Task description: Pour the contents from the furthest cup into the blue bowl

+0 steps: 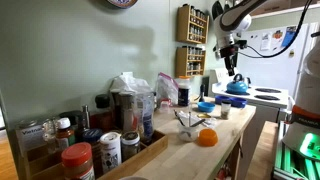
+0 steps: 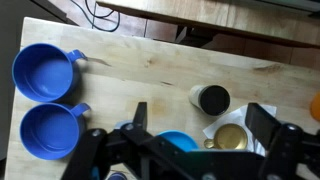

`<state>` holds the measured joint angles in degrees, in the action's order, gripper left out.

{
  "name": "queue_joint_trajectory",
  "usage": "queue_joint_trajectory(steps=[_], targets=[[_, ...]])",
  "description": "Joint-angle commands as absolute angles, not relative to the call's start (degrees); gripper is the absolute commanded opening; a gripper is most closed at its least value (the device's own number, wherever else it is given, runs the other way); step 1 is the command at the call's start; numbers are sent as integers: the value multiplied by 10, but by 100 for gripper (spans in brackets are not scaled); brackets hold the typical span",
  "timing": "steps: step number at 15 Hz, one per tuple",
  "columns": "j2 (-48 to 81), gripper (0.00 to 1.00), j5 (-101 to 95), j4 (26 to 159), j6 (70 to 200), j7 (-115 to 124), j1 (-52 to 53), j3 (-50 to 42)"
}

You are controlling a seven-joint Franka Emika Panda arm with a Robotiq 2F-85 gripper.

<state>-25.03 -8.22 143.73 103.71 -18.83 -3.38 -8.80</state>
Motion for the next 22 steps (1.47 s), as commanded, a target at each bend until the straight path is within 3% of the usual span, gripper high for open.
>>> queue_joint_trajectory(steps=[1,9,15,22], targets=[[-250,100,-82,1436,1036,-189,-35,-87],[-174,100,9,1388,1153,-191,-91,-180],[-38,100,31,1393,1421,-137,-150,-224],[7,100,19,1378,1416,-106,-170,-210]])
